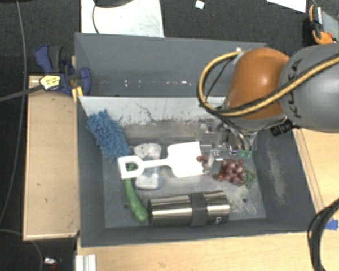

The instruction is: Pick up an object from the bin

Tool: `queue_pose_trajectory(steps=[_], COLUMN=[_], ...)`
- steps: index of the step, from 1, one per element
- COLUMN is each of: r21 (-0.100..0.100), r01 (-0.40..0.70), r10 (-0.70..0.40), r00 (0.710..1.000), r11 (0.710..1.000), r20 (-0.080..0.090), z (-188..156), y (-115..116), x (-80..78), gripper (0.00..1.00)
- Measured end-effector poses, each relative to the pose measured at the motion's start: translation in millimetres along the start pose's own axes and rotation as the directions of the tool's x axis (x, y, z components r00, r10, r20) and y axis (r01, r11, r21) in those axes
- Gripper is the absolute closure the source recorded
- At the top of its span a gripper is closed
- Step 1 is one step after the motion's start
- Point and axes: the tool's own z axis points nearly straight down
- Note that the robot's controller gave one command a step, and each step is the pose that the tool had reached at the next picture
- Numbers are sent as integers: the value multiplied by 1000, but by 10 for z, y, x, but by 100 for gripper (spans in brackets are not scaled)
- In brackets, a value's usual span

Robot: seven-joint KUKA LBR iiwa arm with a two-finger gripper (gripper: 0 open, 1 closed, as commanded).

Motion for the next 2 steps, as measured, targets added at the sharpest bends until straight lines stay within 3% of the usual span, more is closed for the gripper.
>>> queue_pose_trajectory(steps=[1, 2], r21=[0, 0], r01=[0, -103], r10=[0, 103], r00=[1000, 995], r11=[1000, 995], r20=[0, 3], z=[0, 470], y=[0, -507], x=[0, 376], gripper=[0, 0])
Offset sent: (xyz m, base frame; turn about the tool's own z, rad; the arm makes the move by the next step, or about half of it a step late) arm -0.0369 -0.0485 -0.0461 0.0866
